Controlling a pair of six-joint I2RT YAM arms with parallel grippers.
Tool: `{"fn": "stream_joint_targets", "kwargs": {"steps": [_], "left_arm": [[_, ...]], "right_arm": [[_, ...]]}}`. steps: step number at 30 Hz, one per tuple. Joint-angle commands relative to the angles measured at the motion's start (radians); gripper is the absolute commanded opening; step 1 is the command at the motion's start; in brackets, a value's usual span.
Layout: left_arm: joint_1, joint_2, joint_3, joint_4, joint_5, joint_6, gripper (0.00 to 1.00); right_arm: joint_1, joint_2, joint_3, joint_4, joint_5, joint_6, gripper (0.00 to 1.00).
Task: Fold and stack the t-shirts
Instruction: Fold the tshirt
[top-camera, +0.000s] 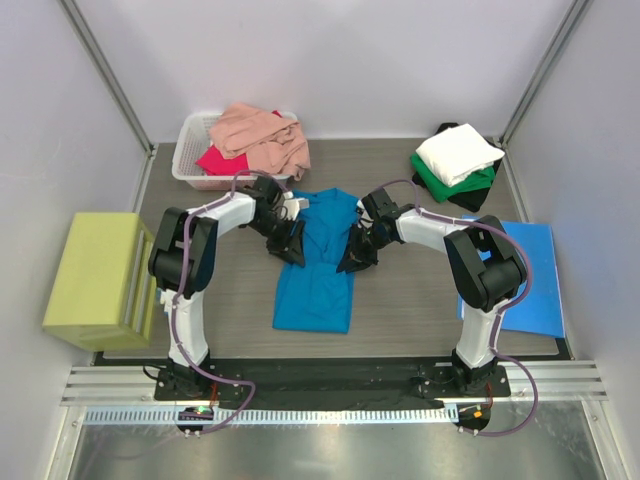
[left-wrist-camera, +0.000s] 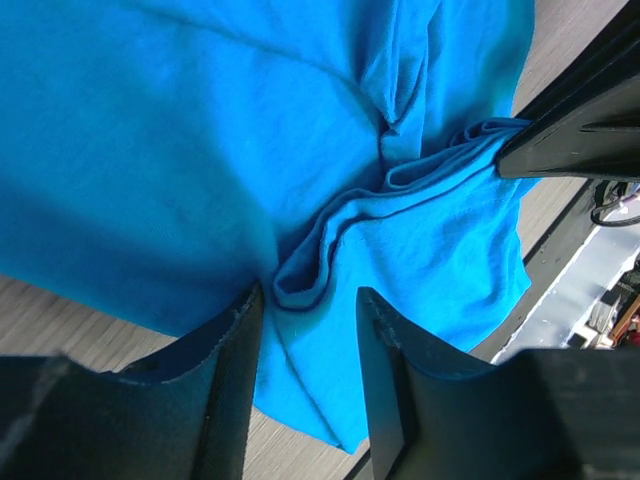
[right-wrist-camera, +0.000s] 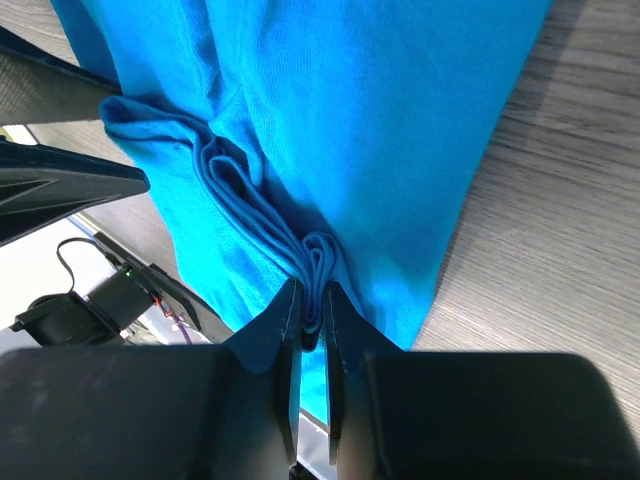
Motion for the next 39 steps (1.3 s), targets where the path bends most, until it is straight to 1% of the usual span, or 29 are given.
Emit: {"fn": "stream_joint_targets", "kwargs": {"steps": [1,5,8,23,30,32,35,36,37,39], "left_arm": [[-0.011,-0.001,0.022,-0.009,0.014,0.007,0.42],[-0.011,-0.007,0.031,-0.023,0.003,0.016,0.32],[-0.009,-0.013,0.039,-0.031,-0.006,0.021,0.29],[0.006,-0.080,0.051,-0.081,-0.057,0.059,0.30],[0.012,-0.077,0.057,-0.083,-0.045,0.056,0.30],[0.011,-0.065,0.059,-0.083,-0.041,0.055,0.31],[0.011,-0.050,0.057,-0.080,-0.050,0.052,0.37],[0.012,-0.047,0.057,-0.078,-0.054,0.049,0.38],[0.012,-0.045,0.059,-0.078,-0.054,0.047,0.37],[0.011,-0.037,0.062,-0.075,-0.048,0.046,0.33]], "right_arm": [[-0.006,0.003,0.013,0.020,-0.016,-0.008,0.02],[-0.006,0.004,0.010,0.021,-0.018,-0.007,0.01],[-0.006,0.003,0.007,0.021,-0.016,-0.010,0.01],[-0.006,-0.005,-0.001,0.020,-0.018,-0.014,0.01],[-0.006,-0.005,0.001,0.020,-0.021,-0.014,0.01],[-0.006,-0.006,0.002,0.018,-0.023,-0.014,0.01],[-0.006,-0.008,0.004,0.018,-0.021,-0.014,0.01],[-0.006,-0.008,0.007,0.017,-0.023,-0.016,0.01],[-0.006,-0.008,0.007,0.018,-0.023,-0.014,0.01],[-0.006,-0.005,0.007,0.017,-0.023,-0.014,0.01]]}}
